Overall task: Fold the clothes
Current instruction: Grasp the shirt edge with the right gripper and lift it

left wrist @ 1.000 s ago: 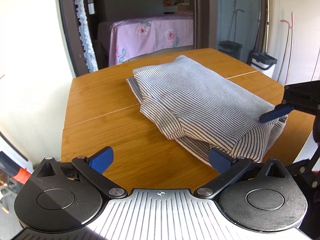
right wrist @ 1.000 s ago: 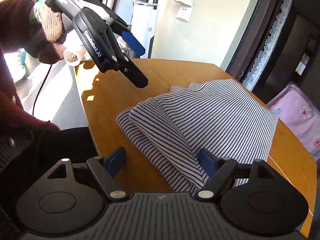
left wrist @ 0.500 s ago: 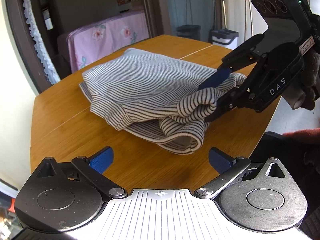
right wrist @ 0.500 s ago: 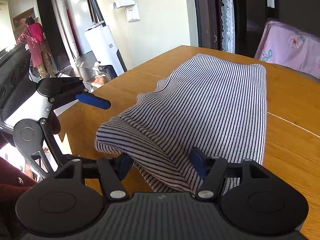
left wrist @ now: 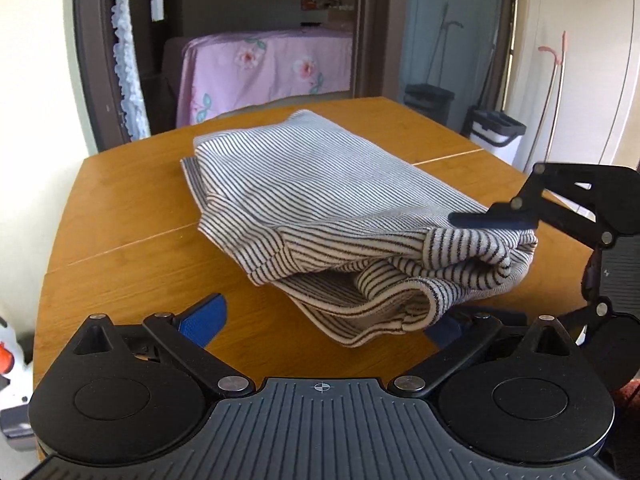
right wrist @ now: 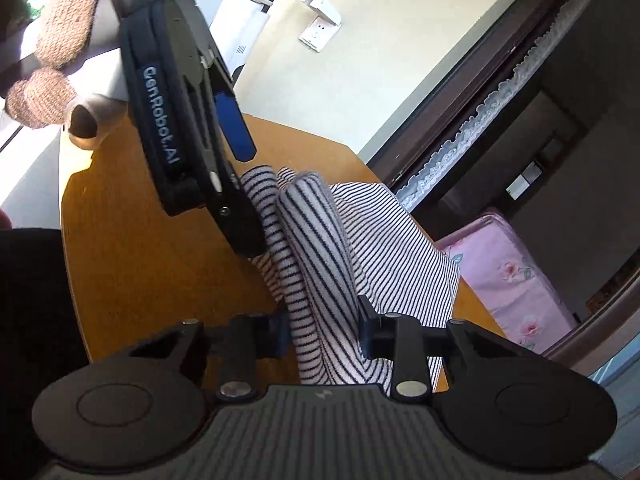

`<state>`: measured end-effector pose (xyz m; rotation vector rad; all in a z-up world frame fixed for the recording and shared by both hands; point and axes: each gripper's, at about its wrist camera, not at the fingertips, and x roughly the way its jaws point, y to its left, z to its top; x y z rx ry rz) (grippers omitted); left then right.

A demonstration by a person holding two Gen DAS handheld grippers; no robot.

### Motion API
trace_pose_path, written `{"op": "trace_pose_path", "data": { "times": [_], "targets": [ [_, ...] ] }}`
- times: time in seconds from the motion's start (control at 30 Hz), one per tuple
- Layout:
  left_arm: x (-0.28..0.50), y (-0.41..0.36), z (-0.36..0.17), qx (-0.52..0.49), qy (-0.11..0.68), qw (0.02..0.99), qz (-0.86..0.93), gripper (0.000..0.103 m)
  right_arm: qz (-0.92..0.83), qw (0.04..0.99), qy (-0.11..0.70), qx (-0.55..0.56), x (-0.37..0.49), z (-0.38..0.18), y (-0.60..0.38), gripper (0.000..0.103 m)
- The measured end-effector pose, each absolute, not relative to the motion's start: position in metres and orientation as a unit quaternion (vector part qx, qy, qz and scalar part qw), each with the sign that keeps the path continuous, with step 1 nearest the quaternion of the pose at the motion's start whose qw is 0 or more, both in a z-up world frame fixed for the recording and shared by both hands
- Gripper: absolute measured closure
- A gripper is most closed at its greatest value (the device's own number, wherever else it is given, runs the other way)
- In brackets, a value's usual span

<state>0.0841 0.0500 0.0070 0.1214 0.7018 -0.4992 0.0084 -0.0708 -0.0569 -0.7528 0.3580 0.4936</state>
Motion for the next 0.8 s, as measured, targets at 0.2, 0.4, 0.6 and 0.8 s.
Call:
{"op": "trace_pose_path", "data": {
  "times": [0.2,0.4,0.6,0.8],
  "targets": [
    [0.083,0.090,0.033,-0.025,0.302,0.915,-0.268,0.000,0.236,0.884,0.212,-0.343,0.025,-0.039,-0.089,0.079],
    [0.125,0.096,0.040,-0.032,0.289,0.926,-0.240,0.000,0.289,0.853,0.244,-0.358,0.012,-0.015,-0.083,0.081],
    [0.175,0.082,0.013,0.000,0.332,0.902,-0.276,0.015,0.343,0.813,0.245,-0.400,-0.007,0.059,-0.076,0.082],
    [0.195,0.082,-0.010,0.002,0.363,0.867,-0.341,0.029,0.391,0.807,0.270,-0.350,0.070,0.104,-0.072,0.082]
  ]
}}
